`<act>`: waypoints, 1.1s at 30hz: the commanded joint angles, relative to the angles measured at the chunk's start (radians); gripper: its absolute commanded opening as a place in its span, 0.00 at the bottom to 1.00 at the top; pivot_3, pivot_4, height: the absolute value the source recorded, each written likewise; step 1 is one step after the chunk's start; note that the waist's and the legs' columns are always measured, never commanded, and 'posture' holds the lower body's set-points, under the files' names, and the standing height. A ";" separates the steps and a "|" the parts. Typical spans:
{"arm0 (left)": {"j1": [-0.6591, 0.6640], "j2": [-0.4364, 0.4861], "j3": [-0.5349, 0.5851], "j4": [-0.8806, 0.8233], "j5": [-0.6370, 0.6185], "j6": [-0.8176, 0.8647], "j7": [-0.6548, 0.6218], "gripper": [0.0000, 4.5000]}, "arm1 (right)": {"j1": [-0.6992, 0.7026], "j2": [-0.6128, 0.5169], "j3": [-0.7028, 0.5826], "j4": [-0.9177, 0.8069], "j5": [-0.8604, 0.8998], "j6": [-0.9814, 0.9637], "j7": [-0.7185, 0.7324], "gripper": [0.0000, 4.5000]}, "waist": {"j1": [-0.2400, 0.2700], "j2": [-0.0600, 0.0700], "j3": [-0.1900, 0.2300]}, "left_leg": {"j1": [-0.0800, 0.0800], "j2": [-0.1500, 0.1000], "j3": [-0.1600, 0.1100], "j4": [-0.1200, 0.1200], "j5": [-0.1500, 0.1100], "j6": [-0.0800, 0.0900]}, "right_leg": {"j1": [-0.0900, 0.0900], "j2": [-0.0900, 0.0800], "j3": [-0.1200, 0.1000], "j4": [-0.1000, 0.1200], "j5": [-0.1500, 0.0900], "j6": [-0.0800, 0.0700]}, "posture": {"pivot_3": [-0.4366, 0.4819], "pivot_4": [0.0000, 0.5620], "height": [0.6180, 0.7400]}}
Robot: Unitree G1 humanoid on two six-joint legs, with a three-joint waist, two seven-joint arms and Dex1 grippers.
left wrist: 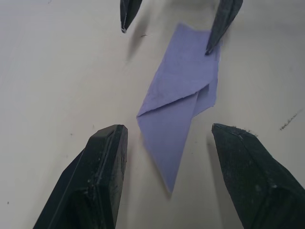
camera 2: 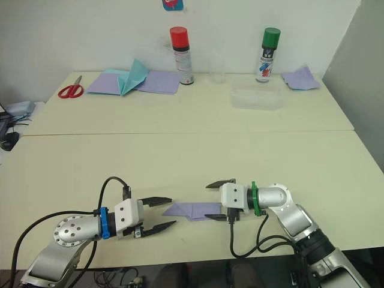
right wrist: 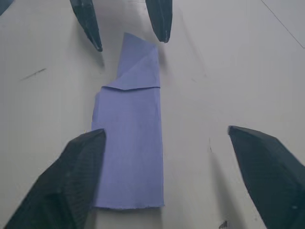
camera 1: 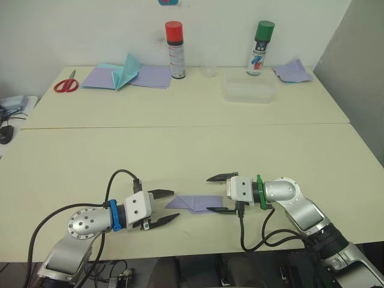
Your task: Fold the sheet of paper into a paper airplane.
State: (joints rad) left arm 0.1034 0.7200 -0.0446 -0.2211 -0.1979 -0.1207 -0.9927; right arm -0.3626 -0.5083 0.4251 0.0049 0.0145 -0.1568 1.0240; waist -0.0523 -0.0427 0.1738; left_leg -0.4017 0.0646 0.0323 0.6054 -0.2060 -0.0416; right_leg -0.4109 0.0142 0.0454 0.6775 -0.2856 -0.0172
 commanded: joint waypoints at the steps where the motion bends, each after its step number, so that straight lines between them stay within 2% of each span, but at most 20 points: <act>1: -0.002 0.000 0.023 -0.052 -0.019 -0.027 0.007 0.70 | -0.018 -0.013 0.006 0.013 -0.033 -0.150 0.015 0.92 | 0.000 0.000 0.000 | 0.000 0.000 0.000 0.000 0.000 0.000 | 0.000 0.000 0.000 0.000 0.000 0.000 | 0.48 0.27 1.00; 8: 0.002 -0.001 0.025 -0.087 -0.024 -0.015 0.015 0.70 | -0.008 -0.022 0.009 0.064 -0.063 -0.319 0.012 0.92 | 0.002 0.000 0.000 | 0.001 0.000 0.000 0.001 0.000 0.000 | 0.001 0.000 0.000 0.001 0.000 0.000 | 0.48 0.27 1.00; 18: 0.017 -0.006 0.027 -0.105 -0.031 -0.018 0.030 0.70 | -0.024 -0.016 0.054 0.150 -0.191 -0.437 -0.029 0.92 | 0.002 0.000 0.000 | 0.003 0.000 0.000 0.003 0.000 0.000 | 0.004 0.000 0.000 0.002 0.000 0.000 | 0.48 0.27 1.00; 23: 0.013 -0.008 0.031 -0.102 -0.032 -0.020 0.037 0.70 | -0.033 -0.019 0.056 0.180 -0.252 -0.426 -0.068 0.92 | 0.002 0.000 0.000 | 0.005 0.000 -0.001 0.003 0.000 0.000 | 0.005 0.001 0.000 0.003 0.000 0.000 | 0.48 0.27 1.00; 26: 0.016 -0.009 0.031 -0.104 -0.033 -0.018 0.041 0.70 | -0.047 -0.012 0.055 0.194 -0.260 -0.404 -0.086 0.78 | 0.002 0.000 0.000 | 0.006 0.000 -0.001 0.003 0.000 0.000 | 0.006 0.001 0.000 0.003 0.001 0.001 | 0.48 0.27 1.00; 30: 0.017 -0.009 0.027 -0.106 -0.034 -0.014 0.047 0.70 | -0.060 -0.008 0.054 0.211 -0.285 -0.399 -0.110 0.48 | 0.003 0.000 0.000 | 0.007 0.000 0.000 0.005 0.001 0.001 | 0.006 0.001 0.001 0.003 0.003 0.004 | 0.48 0.27 1.00; 33: 0.016 -0.011 0.027 -0.106 -0.035 -0.011 0.054 0.70 | -0.057 -0.005 0.052 0.213 -0.277 -0.386 -0.111 0.21 | 0.004 0.000 0.000 | 0.007 0.000 0.000 0.006 0.002 0.002 | 0.006 0.000 0.002 0.003 0.003 0.005 | 0.48 0.27 1.00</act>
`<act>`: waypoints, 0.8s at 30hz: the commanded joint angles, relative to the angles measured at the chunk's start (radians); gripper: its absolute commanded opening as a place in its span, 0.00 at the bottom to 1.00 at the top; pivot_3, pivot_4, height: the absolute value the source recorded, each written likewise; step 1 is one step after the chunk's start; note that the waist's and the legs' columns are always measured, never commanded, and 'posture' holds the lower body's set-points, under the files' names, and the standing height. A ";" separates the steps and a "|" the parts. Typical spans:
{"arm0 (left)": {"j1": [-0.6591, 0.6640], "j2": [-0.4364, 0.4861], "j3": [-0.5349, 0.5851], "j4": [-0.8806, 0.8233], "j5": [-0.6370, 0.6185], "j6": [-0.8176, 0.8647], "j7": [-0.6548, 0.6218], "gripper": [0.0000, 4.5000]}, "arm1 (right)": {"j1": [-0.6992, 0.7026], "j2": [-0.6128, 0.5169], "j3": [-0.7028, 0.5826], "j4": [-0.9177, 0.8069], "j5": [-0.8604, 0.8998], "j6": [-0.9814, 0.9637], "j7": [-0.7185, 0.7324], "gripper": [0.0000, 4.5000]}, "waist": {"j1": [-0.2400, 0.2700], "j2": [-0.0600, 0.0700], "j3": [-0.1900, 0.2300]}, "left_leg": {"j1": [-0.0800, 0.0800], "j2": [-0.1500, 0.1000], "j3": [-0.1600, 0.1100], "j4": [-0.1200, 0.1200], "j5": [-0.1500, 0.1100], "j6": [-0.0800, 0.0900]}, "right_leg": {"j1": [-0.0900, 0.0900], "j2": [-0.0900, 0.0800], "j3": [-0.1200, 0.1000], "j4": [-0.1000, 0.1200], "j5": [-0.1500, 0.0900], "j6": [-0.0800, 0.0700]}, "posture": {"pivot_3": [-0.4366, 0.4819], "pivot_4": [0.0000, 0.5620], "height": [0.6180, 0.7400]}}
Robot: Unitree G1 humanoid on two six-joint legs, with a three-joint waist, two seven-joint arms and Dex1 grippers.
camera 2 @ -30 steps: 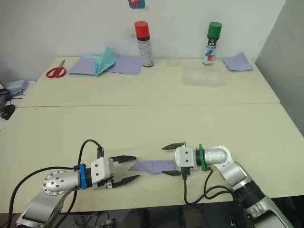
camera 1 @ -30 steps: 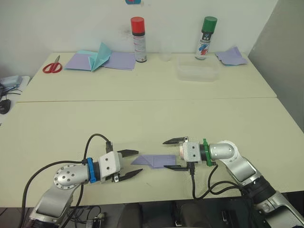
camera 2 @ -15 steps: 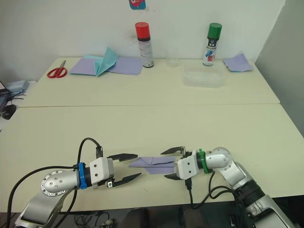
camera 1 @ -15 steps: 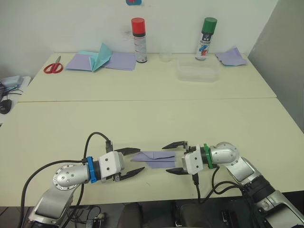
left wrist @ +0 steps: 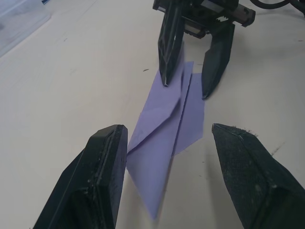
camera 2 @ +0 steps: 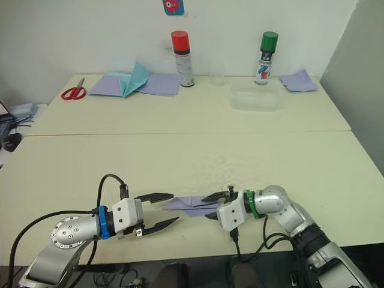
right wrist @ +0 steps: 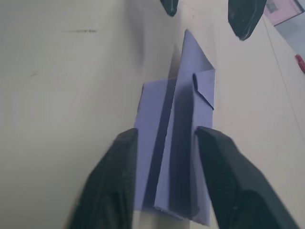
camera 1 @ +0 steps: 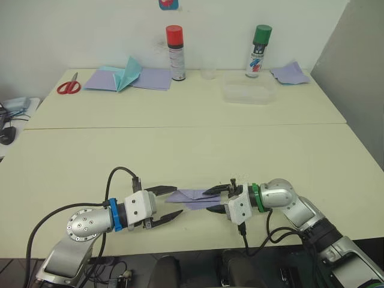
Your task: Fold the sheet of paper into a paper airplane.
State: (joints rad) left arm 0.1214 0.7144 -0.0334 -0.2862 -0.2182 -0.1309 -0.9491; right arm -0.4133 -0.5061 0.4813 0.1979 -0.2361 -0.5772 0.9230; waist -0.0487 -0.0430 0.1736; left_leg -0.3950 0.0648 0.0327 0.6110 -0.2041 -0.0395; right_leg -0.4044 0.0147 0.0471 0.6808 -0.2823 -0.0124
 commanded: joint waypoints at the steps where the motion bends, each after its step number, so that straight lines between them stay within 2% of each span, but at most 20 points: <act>1: -0.002 -0.006 0.015 -0.040 -0.014 -0.002 0.012 0.70 | -0.003 -0.006 -0.006 0.017 -0.019 0.043 -0.009 0.15 | 0.000 0.000 0.000 | 0.000 0.000 0.000 0.000 0.000 0.000 | 0.000 0.000 0.000 0.000 0.000 0.000 | 0.48 0.27 1.00; 3: -0.006 -0.007 0.014 -0.037 -0.014 -0.001 0.013 0.70 | 0.000 -0.006 -0.008 0.009 -0.009 0.057 -0.009 0.01 | 0.001 0.000 0.000 | 0.000 0.000 0.000 0.001 0.000 0.000 | 0.000 0.000 0.000 0.000 0.000 0.000 | 0.48 0.27 1.00; 9: -0.011 -0.010 0.014 -0.039 -0.014 0.007 0.019 0.70 | -0.004 -0.011 -0.026 -0.013 0.021 0.072 -0.012 0.01 | 0.002 0.000 0.000 | -0.002 0.000 0.000 0.001 0.000 0.000 | 0.000 0.000 0.000 0.000 0.001 0.001 | 0.48 0.27 1.00; 13: 0.001 -0.006 0.021 -0.054 -0.020 0.008 0.021 0.70 | 0.014 -0.024 -0.047 -0.105 0.122 0.151 0.038 0.01 | 0.004 0.000 0.000 | -0.002 0.000 0.000 0.001 0.000 0.000 | -0.001 0.000 0.000 0.000 0.001 0.001 | 0.48 0.27 1.00; 18: 0.008 0.005 0.043 -0.088 -0.051 0.024 0.017 0.70 | 0.044 -0.018 -0.109 -0.318 0.398 0.570 0.121 0.01 | 0.008 0.000 0.000 | -0.004 0.001 -0.001 0.001 0.000 0.000 | -0.001 -0.001 0.000 0.000 0.001 0.001 | 0.48 0.27 1.00; 21: -0.005 0.000 0.061 -0.079 -0.046 -0.006 0.024 0.70 | 0.012 0.005 -0.195 -0.388 0.587 0.988 0.053 0.01 | 0.008 0.000 0.000 | -0.004 0.001 -0.001 0.001 0.000 0.000 | -0.001 -0.001 0.000 0.000 0.001 0.001 | 0.48 0.27 1.00; 24: -0.020 -0.003 0.075 -0.112 -0.080 0.017 0.025 0.70 | -0.022 0.015 -0.249 -0.415 0.690 1.263 -0.002 0.01 | 0.011 0.000 0.000 | -0.004 0.001 -0.001 0.001 0.000 0.000 | -0.001 -0.002 -0.001 0.000 0.001 0.001 | 0.48 0.27 1.00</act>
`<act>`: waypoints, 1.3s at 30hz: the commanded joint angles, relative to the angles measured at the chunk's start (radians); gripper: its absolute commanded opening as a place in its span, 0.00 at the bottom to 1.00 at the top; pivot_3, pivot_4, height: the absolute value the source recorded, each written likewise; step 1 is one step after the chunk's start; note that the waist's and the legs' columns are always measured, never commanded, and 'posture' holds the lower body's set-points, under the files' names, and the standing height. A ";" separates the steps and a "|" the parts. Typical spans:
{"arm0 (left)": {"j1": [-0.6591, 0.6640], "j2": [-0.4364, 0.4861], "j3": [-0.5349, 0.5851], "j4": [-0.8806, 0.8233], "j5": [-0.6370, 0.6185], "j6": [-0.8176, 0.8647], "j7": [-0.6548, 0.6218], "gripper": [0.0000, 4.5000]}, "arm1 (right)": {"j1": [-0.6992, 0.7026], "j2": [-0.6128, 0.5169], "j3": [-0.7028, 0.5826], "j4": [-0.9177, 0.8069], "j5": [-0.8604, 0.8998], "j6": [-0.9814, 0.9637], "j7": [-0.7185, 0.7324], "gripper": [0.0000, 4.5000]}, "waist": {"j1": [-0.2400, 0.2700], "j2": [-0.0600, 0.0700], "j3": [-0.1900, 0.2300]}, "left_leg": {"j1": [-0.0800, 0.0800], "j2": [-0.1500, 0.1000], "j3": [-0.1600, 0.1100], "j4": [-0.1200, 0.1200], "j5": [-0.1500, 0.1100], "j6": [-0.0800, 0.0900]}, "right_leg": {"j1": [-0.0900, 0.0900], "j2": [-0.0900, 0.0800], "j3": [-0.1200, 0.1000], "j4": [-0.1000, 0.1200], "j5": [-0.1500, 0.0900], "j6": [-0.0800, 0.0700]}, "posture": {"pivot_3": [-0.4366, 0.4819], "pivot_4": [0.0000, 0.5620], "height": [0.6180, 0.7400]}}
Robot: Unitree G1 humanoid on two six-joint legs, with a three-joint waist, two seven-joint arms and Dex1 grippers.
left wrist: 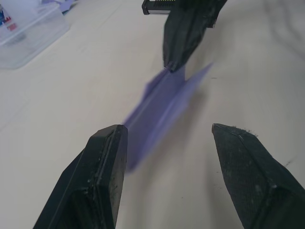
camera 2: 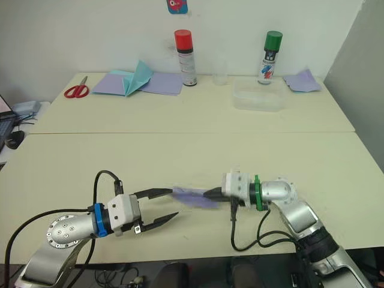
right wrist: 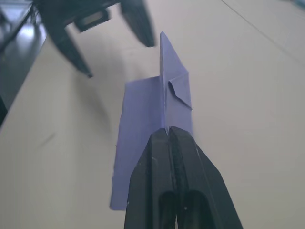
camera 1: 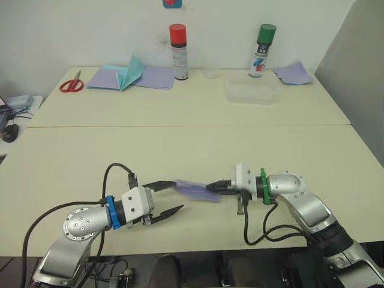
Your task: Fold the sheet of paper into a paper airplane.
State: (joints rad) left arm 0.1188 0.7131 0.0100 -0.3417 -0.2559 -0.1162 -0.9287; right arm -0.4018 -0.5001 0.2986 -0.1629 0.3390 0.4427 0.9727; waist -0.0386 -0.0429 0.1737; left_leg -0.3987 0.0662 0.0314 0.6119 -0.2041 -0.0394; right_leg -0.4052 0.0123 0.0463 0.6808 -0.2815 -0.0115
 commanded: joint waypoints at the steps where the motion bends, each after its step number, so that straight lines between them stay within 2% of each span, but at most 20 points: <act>1: -0.023 -0.003 0.044 -0.087 -0.075 0.015 0.006 0.70 | -0.054 0.024 -0.097 -0.047 0.155 0.345 -0.086 0.01 | 0.002 0.000 0.000 | 0.000 0.000 0.000 0.000 0.000 0.000 | 0.000 0.000 0.000 0.000 0.000 0.000 | 0.48 0.27 1.00; 4: -0.023 0.009 0.066 -0.147 -0.127 0.047 0.003 0.70 | -0.089 0.044 -0.145 -0.045 0.216 0.513 -0.142 0.01 | 0.002 0.000 0.000 | -0.001 0.000 0.000 0.000 0.000 0.000 | -0.001 0.000 0.000 0.000 0.000 0.000 | 0.48 0.27 1.00; 8: 0.014 0.032 0.076 -0.143 -0.113 0.049 -0.021 0.70 | -0.140 0.074 -0.185 -0.025 0.262 0.687 -0.216 0.01 | -0.001 0.000 0.000 | -0.002 -0.002 0.001 0.000 0.000 0.000 | -0.001 0.001 0.000 -0.001 0.000 0.000 | 0.48 0.27 1.00; 14: 0.059 0.014 0.051 -0.108 -0.039 0.028 0.004 0.70 | -0.144 0.065 -0.139 -0.007 0.199 0.628 -0.238 0.01 | 0.000 0.000 0.000 | -0.003 -0.002 0.000 -0.001 0.000 0.000 | -0.002 0.001 0.000 -0.001 -0.001 -0.001 | 0.48 0.27 1.00; 18: 0.074 -0.025 0.063 -0.108 -0.043 0.059 0.051 0.70 | -0.118 0.038 -0.106 -0.008 0.164 0.575 -0.221 0.01 | 0.000 0.000 0.000 | -0.003 -0.002 0.001 0.000 0.000 0.000 | -0.002 0.001 0.000 -0.001 -0.001 -0.001 | 0.48 0.27 1.00; 22: 0.095 -0.028 0.055 -0.111 -0.032 0.049 0.043 0.70 | -0.108 0.014 -0.086 -0.011 0.135 0.506 -0.199 0.20 | 0.000 0.000 0.000 | -0.002 -0.002 0.001 0.000 0.000 0.000 | -0.002 0.002 0.000 -0.001 -0.001 -0.001 | 0.48 0.27 1.00; 26: 0.090 -0.033 0.049 -0.103 -0.025 0.047 0.047 0.70 | -0.109 -0.005 -0.090 -0.050 0.145 0.507 -0.191 0.52 | 0.000 0.000 0.000 | -0.002 -0.002 0.000 0.000 0.000 0.000 | -0.002 0.002 -0.001 -0.001 -0.001 -0.001 | 0.48 0.27 1.00; 32: 0.089 -0.040 0.050 -0.104 -0.020 0.048 0.056 0.70 | -0.096 -0.075 -0.063 -0.162 0.087 0.409 -0.177 0.99 | 0.000 0.000 0.000 | -0.002 -0.002 0.000 0.000 0.000 0.000 | -0.002 0.002 0.000 -0.001 -0.001 -0.001 | 0.48 0.27 1.00; 36: 0.082 -0.039 0.054 -0.100 -0.018 0.050 0.058 0.70 | -0.100 -0.075 -0.037 -0.203 0.049 0.338 -0.181 1.00 | 0.000 0.000 0.000 | -0.002 -0.002 0.001 0.000 0.000 0.000 | -0.002 0.002 0.000 -0.001 -0.001 -0.001 | 0.48 0.27 1.00; 37: 0.078 -0.038 0.054 -0.099 -0.019 0.052 0.058 0.70 | -0.103 -0.058 -0.032 -0.201 0.042 0.328 -0.196 0.92 | 0.000 0.000 0.000 | -0.002 -0.002 0.000 0.000 0.000 0.000 | -0.002 0.002 -0.001 -0.001 -0.001 -0.001 | 0.48 0.27 1.00; 39: 0.069 -0.038 0.054 -0.100 -0.019 0.054 0.060 0.70 | -0.107 -0.031 -0.013 -0.193 0.025 0.314 -0.215 0.87 | 0.000 0.000 0.000 | -0.002 -0.002 0.000 0.000 0.000 0.000 | -0.002 0.002 -0.001 -0.001 -0.001 -0.001 | 0.48 0.27 1.00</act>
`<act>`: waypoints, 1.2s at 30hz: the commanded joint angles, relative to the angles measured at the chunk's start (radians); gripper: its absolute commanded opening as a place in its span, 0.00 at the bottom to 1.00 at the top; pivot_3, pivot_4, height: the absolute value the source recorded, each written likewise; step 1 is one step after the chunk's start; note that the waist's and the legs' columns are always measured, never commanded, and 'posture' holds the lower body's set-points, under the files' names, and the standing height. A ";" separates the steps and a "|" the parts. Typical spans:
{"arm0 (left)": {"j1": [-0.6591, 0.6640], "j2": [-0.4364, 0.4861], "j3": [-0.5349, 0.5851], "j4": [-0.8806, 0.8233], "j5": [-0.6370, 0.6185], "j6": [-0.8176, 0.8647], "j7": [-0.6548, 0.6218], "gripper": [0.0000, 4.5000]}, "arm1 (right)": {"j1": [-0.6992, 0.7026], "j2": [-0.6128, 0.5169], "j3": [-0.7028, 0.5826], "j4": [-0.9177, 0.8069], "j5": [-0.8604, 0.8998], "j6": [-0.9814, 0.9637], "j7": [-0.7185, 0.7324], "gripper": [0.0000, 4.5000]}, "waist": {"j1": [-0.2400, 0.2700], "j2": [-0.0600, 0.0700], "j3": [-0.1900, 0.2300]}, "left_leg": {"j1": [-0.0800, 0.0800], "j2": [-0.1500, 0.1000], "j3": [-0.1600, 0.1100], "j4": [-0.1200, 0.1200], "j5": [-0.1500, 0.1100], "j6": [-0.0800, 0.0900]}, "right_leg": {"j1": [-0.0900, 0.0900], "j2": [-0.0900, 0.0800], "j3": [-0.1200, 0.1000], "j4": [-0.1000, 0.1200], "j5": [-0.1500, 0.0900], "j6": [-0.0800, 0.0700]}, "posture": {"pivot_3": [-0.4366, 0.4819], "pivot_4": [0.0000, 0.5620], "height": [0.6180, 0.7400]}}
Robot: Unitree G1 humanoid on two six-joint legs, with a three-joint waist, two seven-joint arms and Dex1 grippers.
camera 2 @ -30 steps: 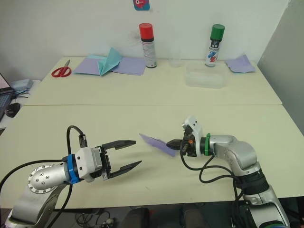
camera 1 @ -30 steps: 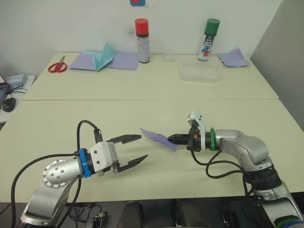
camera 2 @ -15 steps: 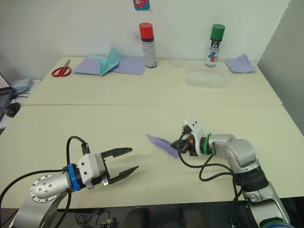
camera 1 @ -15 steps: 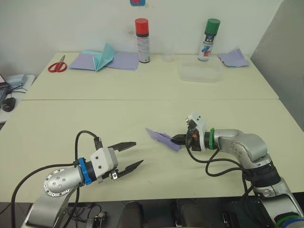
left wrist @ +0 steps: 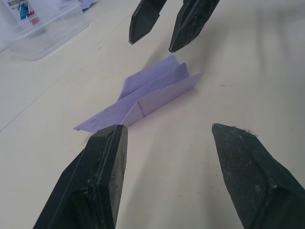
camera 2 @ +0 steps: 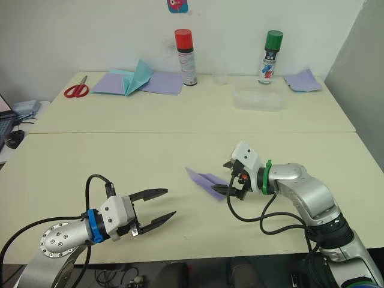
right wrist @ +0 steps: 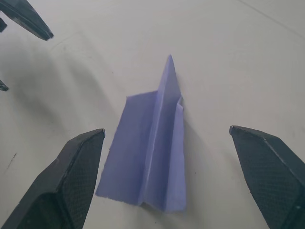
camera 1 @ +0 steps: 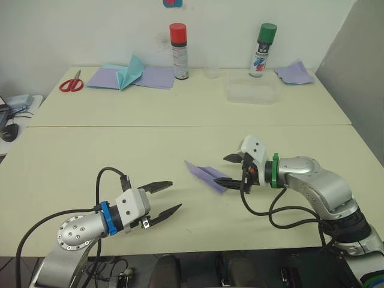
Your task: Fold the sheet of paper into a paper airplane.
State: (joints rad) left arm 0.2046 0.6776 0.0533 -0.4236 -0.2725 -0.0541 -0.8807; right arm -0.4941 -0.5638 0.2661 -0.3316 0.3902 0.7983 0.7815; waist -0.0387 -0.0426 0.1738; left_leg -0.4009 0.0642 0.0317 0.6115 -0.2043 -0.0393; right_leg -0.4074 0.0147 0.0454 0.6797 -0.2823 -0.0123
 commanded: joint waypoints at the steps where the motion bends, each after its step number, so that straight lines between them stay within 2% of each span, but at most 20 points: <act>1: -0.020 -0.003 0.011 -0.018 -0.002 -0.007 0.013 0.70 | -0.015 0.042 0.026 -0.021 -0.035 -0.047 -0.026 0.80 | 0.000 0.000 0.000 | 0.000 0.000 0.000 0.000 0.000 0.000 | 0.000 0.000 0.000 0.000 0.000 0.000 | 0.48 0.27 1.00; 3: -0.026 -0.002 0.012 -0.025 -0.005 0.000 0.015 0.70 | -0.015 0.068 0.049 -0.015 -0.061 -0.063 -0.045 0.65 | 0.000 0.000 0.000 | 0.000 0.000 0.000 0.000 0.000 0.000 | 0.000 0.000 0.000 0.000 0.000 0.000 | 0.48 0.27 1.00; 8: -0.020 0.000 0.011 -0.030 -0.001 -0.003 0.016 0.70 | -0.002 0.118 0.072 0.011 -0.105 -0.077 -0.085 0.65 | 0.001 0.000 0.000 | 0.000 0.000 0.000 0.000 0.000 0.000 | 0.000 0.000 0.001 0.000 0.000 0.000 | 0.48 0.27 1.00; 9: -0.019 0.000 0.010 -0.033 -0.001 -0.001 0.019 0.70 | 0.003 0.126 0.076 0.018 -0.118 -0.085 -0.094 0.62 | 0.001 0.000 0.000 | 0.000 0.000 0.000 0.000 0.000 0.000 | 0.000 0.000 0.001 0.000 0.000 0.000 | 0.48 0.27 1.00; 11: -0.017 0.000 0.010 -0.041 -0.002 0.003 0.021 0.70 | 0.013 0.133 0.080 0.027 -0.133 -0.094 -0.103 0.53 | 0.002 0.000 0.000 | 0.000 0.000 0.000 0.000 0.000 0.000 | 0.000 -0.001 0.001 0.000 0.000 0.000 | 0.48 0.27 1.00; 14: -0.017 0.002 0.012 -0.046 -0.006 0.008 0.026 0.70 | 0.027 0.132 0.086 0.025 -0.155 -0.097 -0.109 0.31 | 0.002 0.000 0.000 | 0.000 0.000 0.000 0.000 0.000 0.000 | 0.000 -0.001 0.001 0.000 0.000 0.000 | 0.48 0.27 1.00; 34: -0.037 0.001 0.011 -0.060 -0.015 0.028 0.033 0.70 | 0.060 0.169 0.136 0.059 -0.242 -0.046 -0.156 0.31 | 0.003 0.000 0.000 | 0.000 0.000 0.000 0.000 0.000 0.000 | 0.000 0.000 0.000 0.000 0.000 0.000 | 0.48 0.27 1.00; 36: -0.034 0.000 0.013 -0.069 -0.023 0.042 0.034 0.70 | 0.065 0.177 0.135 0.067 -0.242 -0.041 -0.161 0.23 | 0.003 0.000 0.000 | 0.000 0.000 0.000 0.000 0.000 0.000 | 0.000 0.000 0.000 0.000 0.000 0.000 | 0.48 0.27 1.00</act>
State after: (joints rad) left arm 0.1693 0.6779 0.0534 -0.4442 -0.2755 -0.0181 -0.8566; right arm -0.4354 -0.3932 0.4128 -0.2572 0.1461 0.7559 0.6281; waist -0.0357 -0.0427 0.1737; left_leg -0.4009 0.0643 0.0318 0.6116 -0.2043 -0.0393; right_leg -0.4073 0.0145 0.0455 0.6800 -0.2822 -0.0123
